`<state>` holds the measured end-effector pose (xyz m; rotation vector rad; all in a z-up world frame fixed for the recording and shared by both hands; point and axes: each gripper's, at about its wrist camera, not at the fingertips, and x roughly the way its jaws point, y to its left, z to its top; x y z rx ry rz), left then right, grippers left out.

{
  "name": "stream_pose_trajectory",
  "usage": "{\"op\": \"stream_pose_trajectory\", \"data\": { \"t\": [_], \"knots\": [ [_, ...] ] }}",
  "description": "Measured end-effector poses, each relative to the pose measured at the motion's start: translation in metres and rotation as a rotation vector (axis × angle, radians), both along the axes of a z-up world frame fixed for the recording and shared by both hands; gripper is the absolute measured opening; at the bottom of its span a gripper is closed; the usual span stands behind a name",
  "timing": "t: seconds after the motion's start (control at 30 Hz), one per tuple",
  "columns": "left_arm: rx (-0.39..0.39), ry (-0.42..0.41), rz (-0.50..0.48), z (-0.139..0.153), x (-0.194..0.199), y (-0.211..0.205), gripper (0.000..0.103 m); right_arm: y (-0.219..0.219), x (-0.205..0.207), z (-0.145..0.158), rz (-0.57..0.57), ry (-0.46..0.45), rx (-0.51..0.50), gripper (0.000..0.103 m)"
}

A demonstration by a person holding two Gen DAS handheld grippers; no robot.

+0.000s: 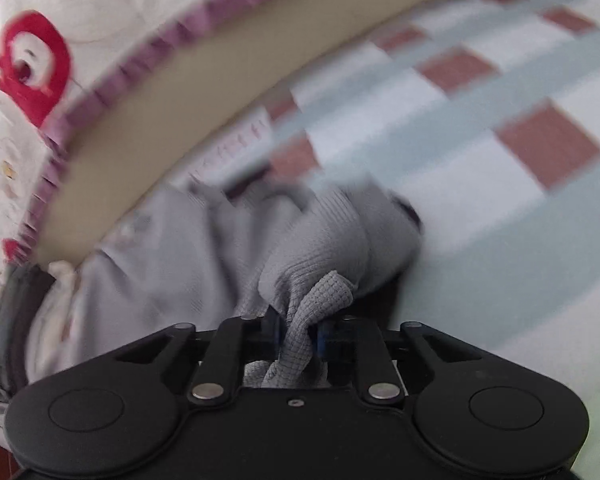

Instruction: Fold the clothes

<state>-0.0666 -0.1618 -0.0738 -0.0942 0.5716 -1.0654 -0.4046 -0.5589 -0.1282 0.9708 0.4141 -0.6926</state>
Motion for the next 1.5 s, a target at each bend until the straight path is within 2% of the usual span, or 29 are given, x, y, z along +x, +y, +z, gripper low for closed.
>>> {"op": "stream_pose_trajectory", "data": {
  "t": [0.07,0.1,0.17,0.23,0.3,0.4,0.43,0.47,0.53,0.57,0.63,0.67,0.77,0.9,1.0,1.03,1.1,1.17,1.23,1.3,1.37,1.4,1.47,1.5],
  "knots": [
    [-0.014,-0.033,0.016,0.017,-0.005,0.01,0.004,0.009,-0.014,0.036,0.036,-0.094,-0.051,0.017],
    [-0.021,-0.05,0.024,0.025,-0.008,0.015,0.004,0.017,-0.021,0.053,0.072,-0.094,-0.049,0.016],
    [-0.007,-0.077,0.016,0.041,-0.017,0.028,0.004,0.037,-0.034,0.079,0.169,-0.028,-0.006,0.015],
    [0.01,-0.035,0.004,0.046,-0.018,0.038,0.004,0.054,-0.048,0.088,0.202,0.046,0.032,0.015],
    [0.039,0.003,-0.005,0.038,-0.01,0.032,0.004,0.059,-0.062,0.076,0.163,0.067,0.085,0.015],
    [0.088,0.051,-0.019,0.021,0.005,0.017,0.004,0.05,-0.061,0.035,0.086,0.102,0.158,0.015],
    [0.107,0.019,-0.03,0.021,0.011,0.004,0.004,0.041,-0.051,0.022,0.079,0.125,0.177,0.015],
    [0.127,-0.05,-0.046,0.025,0.019,-0.015,0.003,0.027,-0.036,0.013,0.085,0.142,0.184,0.015],
    [0.167,-0.187,-0.079,0.031,0.034,-0.053,0.003,-0.008,-0.001,0.02,0.116,0.153,0.144,0.014],
    [0.171,-0.251,-0.081,0.042,0.044,-0.073,0.003,-0.026,0.014,0.036,0.119,0.142,0.104,0.014],
    [0.135,-0.345,-0.041,0.079,0.07,-0.11,0.003,-0.062,0.038,0.092,0.096,0.084,-0.011,0.013],
    [0.093,-0.363,0.005,0.105,0.086,-0.125,0.003,-0.077,0.048,0.126,0.083,0.05,-0.086,0.013],
    [-0.087,-0.42,0.121,0.186,0.111,-0.143,0.004,-0.094,0.054,0.255,0.033,-0.1,-0.349,0.012],
    [-0.341,-0.585,0.2,0.283,0.094,-0.127,0.003,-0.065,0.043,0.39,-0.026,-0.291,-0.653,0.012],
    [-0.502,-0.604,0.222,0.317,0.077,-0.087,0.004,-0.021,0.008,0.431,-0.053,-0.455,-0.757,0.012],
    [-0.532,-0.604,0.214,0.315,0.071,-0.071,0.004,-0.006,-0.005,0.43,-0.053,-0.485,-0.764,0.012],
    [-0.555,-0.595,0.189,0.299,0.057,-0.041,0.004,0.021,-0.029,0.409,-0.041,-0.498,-0.739,0.013],
    [-0.528,-0.561,0.173,0.266,0.044,-0.012,0.004,0.045,-0.037,0.363,0.0,-0.42,-0.69,0.013],
    [-0.453,-0.463,0.176,0.213,0.04,0.005,0.004,0.062,-0.039,0.295,0.031,-0.318,-0.585,0.015],
    [-0.318,-0.324,0.184,0.151,0.044,0.009,0.004,0.068,-0.036,0.208,0.041,-0.205,-0.387,0.015],
    [-0.129,-0.139,0.203,0.072,0.053,0.002,0.004,0.069,-0.031,0.121,0.019,-0.102,-0.188,0.014],
    [-0.044,-0.056,0.216,0.034,0.058,-0.001,0.004,0.067,-0.026,0.081,0.008,-0.04,-0.122,0.014],
    [0.094,0.109,0.265,-0.03,0.07,0.001,0.004,0.055,-0.021,0.021,-0.012,0.053,-0.018,0.014],
    [0.161,0.195,0.291,-0.061,0.076,0.002,0.004,0.05,-0.02,0.003,-0.017,0.078,0.014,0.013]
  ]
}}
